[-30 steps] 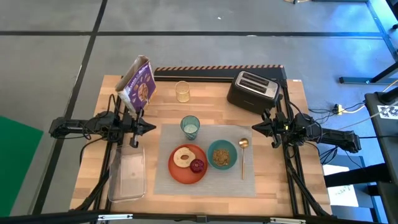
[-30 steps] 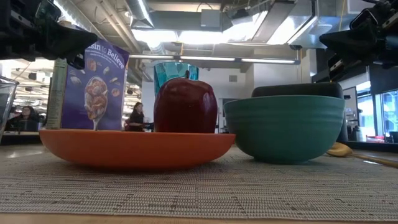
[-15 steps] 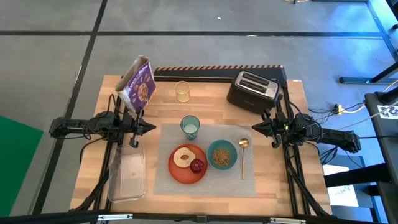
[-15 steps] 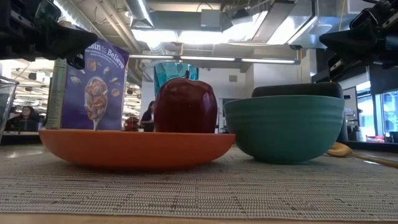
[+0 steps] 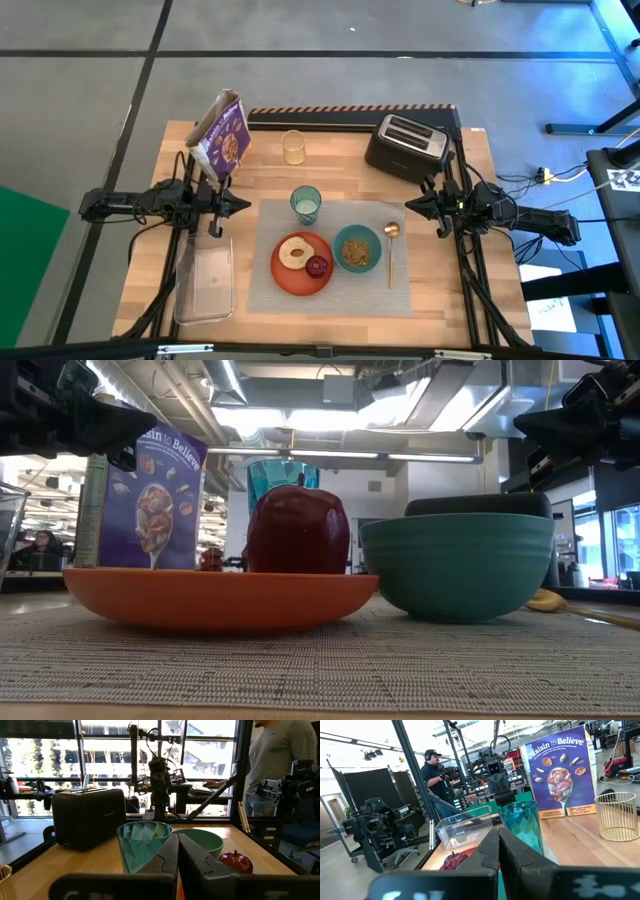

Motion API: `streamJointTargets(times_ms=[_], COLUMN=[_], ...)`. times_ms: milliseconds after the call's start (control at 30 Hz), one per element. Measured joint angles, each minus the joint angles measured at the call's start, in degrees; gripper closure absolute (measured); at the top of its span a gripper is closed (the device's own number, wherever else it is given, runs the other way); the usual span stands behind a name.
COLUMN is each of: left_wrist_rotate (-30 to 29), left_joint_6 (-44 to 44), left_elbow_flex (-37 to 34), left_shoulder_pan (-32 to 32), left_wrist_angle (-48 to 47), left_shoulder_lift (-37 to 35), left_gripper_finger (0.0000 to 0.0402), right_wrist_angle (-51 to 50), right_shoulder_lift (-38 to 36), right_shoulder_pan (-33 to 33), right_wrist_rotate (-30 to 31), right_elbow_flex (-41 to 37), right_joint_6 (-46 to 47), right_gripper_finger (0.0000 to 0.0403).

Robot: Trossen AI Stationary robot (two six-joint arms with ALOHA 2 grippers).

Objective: Arrange a breakfast setting
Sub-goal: Return to Home Position

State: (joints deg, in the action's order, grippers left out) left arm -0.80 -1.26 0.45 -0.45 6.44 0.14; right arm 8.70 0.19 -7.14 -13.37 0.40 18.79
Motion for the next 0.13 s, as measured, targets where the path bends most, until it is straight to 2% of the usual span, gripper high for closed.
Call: streamJointTargets(times_ms=[133], left_wrist_rotate=[0.00], left_joint_6=[-0.01], left_elbow_flex=[0.00], left_shoulder_pan=[-0.01], left_wrist_angle=[0.01], left_shoulder_lift=[0.00], left_gripper_finger=[0.0401], right_wrist_angle=[0.00], right_shoulder_lift=[0.01], right_shoulder_pan=[0.00], right_wrist_rotate=[0.01], right_elbow_flex=[0.00], right_joint_6=[0.02], right_gripper_finger=[0.0403])
